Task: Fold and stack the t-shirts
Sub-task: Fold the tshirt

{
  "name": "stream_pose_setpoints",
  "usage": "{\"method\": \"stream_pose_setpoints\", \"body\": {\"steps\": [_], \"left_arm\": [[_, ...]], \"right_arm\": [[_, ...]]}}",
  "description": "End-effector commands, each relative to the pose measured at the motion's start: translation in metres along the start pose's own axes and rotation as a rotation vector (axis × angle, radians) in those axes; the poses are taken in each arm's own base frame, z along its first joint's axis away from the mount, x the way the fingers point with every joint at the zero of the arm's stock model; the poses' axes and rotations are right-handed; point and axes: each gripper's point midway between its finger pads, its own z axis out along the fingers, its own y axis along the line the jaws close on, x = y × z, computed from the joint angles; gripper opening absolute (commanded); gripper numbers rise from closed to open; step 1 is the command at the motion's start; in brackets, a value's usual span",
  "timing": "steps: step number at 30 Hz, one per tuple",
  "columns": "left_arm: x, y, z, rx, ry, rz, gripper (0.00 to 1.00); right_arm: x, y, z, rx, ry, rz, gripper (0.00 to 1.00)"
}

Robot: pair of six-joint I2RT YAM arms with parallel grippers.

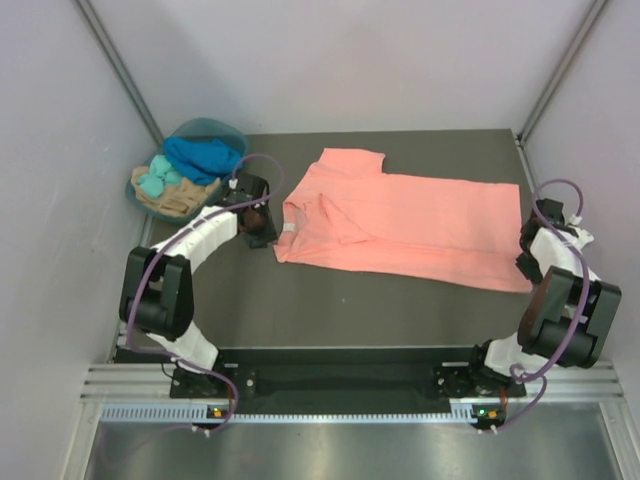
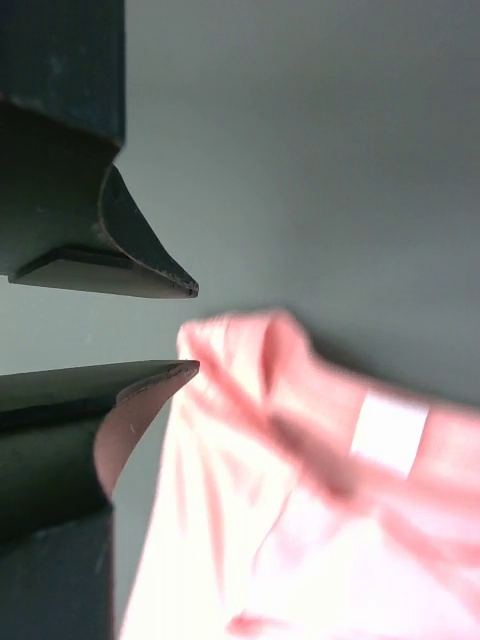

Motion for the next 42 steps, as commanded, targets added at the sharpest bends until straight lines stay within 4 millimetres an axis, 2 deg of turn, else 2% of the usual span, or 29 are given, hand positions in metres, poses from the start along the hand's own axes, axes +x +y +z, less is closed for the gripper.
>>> {"method": "stream_pose_setpoints", "body": {"steps": [1,3,5,7,8,10,11,12,14,15,17,18,20,21,22,24,30,35,39,42], "left_arm": [[0.005,-0.040,-0.016,0.235,0.022,0.019,0.38],[0.008,-0.038,-0.011,0.231,0.026,0.016,0.40],[0.005,-0.032,-0.003,0.221,0.035,-0.008,0.40],[-0.001,-0.033,0.003,0.256,0.047,-0.049,0.40],[-0.009,-0.031,0.005,0.274,0.042,-0.075,0.39],[-0.016,-0.031,0.012,0.280,0.053,-0.097,0.38],[-0.021,-0.029,0.015,0.281,0.056,-0.107,0.36],[-0.022,-0.029,0.018,0.286,0.066,-0.113,0.34],[-0.029,-0.034,0.023,0.317,0.082,-0.127,0.30],[-0.030,-0.034,0.026,0.321,0.088,-0.134,0.28],[-0.032,-0.036,0.034,0.332,0.104,-0.149,0.24],[-0.033,-0.035,0.037,0.328,0.109,-0.150,0.23],[-0.033,-0.032,0.045,0.304,0.121,-0.156,0.22],[-0.033,-0.030,0.046,0.296,0.120,-0.155,0.22],[-0.032,-0.029,0.051,0.289,0.126,-0.157,0.22],[-0.031,-0.025,0.056,0.258,0.130,-0.167,0.21],[-0.021,-0.006,0.076,0.159,0.150,-0.214,0.18],[-0.012,0.002,0.084,0.122,0.164,-0.237,0.16],[-0.009,0.008,0.084,0.090,0.158,-0.240,0.15],[-0.009,0.013,0.084,0.069,0.149,-0.247,0.13]], "right_arm": [[-0.031,-0.011,-0.021,0.012,-0.086,0.022,0.32],[-0.038,-0.002,-0.038,-0.079,-0.122,0.004,0.39],[-0.041,0.017,-0.054,-0.202,-0.156,-0.035,0.42],[-0.037,0.050,-0.082,-0.359,-0.225,-0.104,0.45],[-0.025,0.078,-0.107,-0.448,-0.262,-0.182,0.46],[-0.015,0.114,-0.137,-0.566,-0.312,-0.258,0.47],[0.000,0.138,-0.157,-0.659,-0.311,-0.333,0.47],[0.022,0.171,-0.187,-0.759,-0.313,-0.433,0.47],[0.043,0.206,-0.222,-0.858,-0.348,-0.559,0.47],[0.068,0.236,-0.255,-0.929,-0.368,-0.657,0.47],[0.089,0.261,-0.283,-0.963,-0.425,-0.786,0.47],[0.116,0.285,-0.311,-1.013,-0.455,-0.859,0.47],[0.138,0.308,-0.338,-1.068,-0.538,-0.957,0.47],[0.163,0.325,-0.352,-1.111,-0.552,-1.012,0.48],[0.173,0.336,-0.362,-1.149,-0.570,-1.027,0.48],[0.196,0.359,-0.373,-1.179,-0.590,-1.088,0.49],[0.218,0.404,-0.357,-1.119,-0.635,-1.173,0.49],[0.232,0.418,-0.344,-1.112,-0.644,-1.229,0.49],[0.243,0.425,-0.326,-1.087,-0.639,-1.264,0.49],[0.241,0.432,-0.316,-1.040,-0.664,-1.265,0.49]]}}
